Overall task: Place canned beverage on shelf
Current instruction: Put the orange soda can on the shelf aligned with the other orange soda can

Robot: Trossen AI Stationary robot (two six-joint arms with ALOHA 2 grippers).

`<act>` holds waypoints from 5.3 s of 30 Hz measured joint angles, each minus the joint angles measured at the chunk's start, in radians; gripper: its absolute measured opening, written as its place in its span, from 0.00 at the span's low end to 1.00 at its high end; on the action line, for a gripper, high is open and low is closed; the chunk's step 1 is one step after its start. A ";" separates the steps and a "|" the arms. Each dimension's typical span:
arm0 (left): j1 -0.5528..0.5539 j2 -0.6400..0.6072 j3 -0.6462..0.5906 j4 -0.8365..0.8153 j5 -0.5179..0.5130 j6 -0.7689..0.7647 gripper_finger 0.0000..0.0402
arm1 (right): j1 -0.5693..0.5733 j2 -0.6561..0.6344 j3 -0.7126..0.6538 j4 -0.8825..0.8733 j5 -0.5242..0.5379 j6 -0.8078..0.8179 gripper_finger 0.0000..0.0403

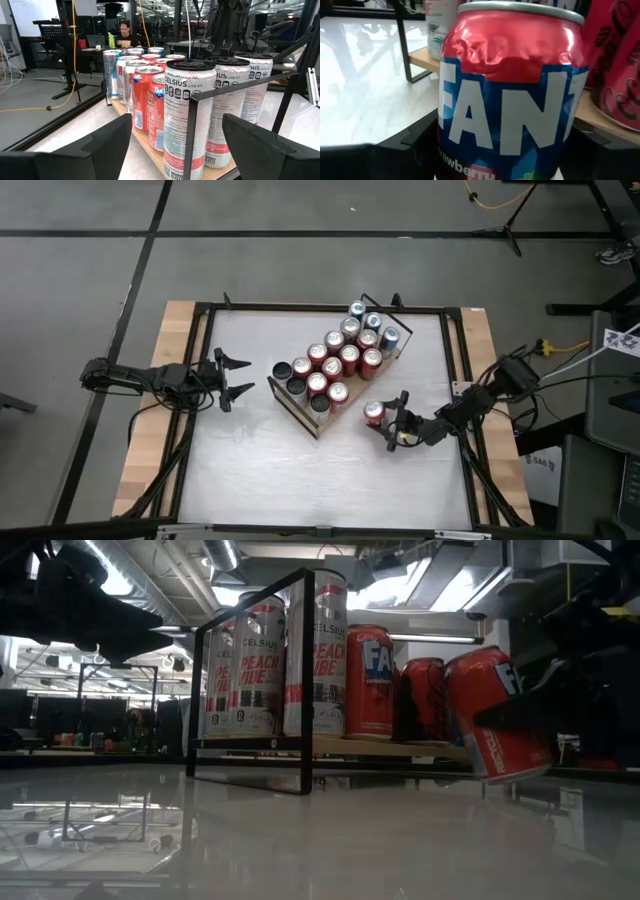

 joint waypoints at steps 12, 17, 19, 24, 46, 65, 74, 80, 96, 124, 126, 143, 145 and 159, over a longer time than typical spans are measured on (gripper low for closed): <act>0.000 0.000 0.000 0.000 0.000 0.000 0.76 | 0.000 0.071 0.000 0.070 -0.001 0.000 0.72; 0.000 0.000 0.000 0.000 0.000 0.000 0.76 | -0.001 0.080 0.002 0.077 -0.042 0.001 0.72; 0.000 0.000 0.000 0.000 0.000 0.000 0.76 | -0.001 0.080 0.002 0.076 -0.063 0.001 0.72; 0.000 0.000 0.000 0.000 0.000 0.000 0.76 | -0.001 0.080 0.002 0.072 -0.088 0.001 0.72; 0.000 0.000 0.000 0.000 0.000 0.000 0.76 | 0.000 0.089 -0.009 0.001 -0.173 0.004 0.93; 0.000 0.000 0.000 0.000 0.000 0.000 0.76 | 0.000 -0.048 -0.005 -0.060 -0.239 -0.030 0.90; 0.000 0.000 0.000 0.000 0.000 0.000 0.76 | 0.000 -0.283 -0.004 -0.339 -0.244 -0.031 0.90; 0.000 0.000 0.000 0.000 0.000 0.000 0.76 | 0.000 -0.485 0.011 -0.596 -0.312 -0.032 0.90; 0.000 0.000 0.000 0.000 0.000 0.000 0.76 | 0.000 -0.655 0.443 -1.607 -0.443 -0.121 0.90; 0.000 0.000 0.000 0.000 0.000 0.000 0.76 | -0.322 -0.615 0.583 -1.742 -0.944 -0.634 0.90; 0.000 0.000 0.000 0.000 0.000 0.000 0.76 | -0.347 -0.596 0.583 -1.743 -0.981 -0.662 0.90; 0.000 0.000 0.000 0.000 0.000 0.000 0.76 | -0.400 -0.536 0.583 -1.734 -1.023 -0.856 0.90; 0.000 0.000 0.000 0.000 0.000 0.000 0.76 | -0.400 -0.519 0.583 -1.735 -1.023 -0.863 0.90; 0.000 0.000 0.000 0.000 0.000 0.000 0.76 | -0.400 -0.469 0.583 -1.711 -1.014 -0.856 0.90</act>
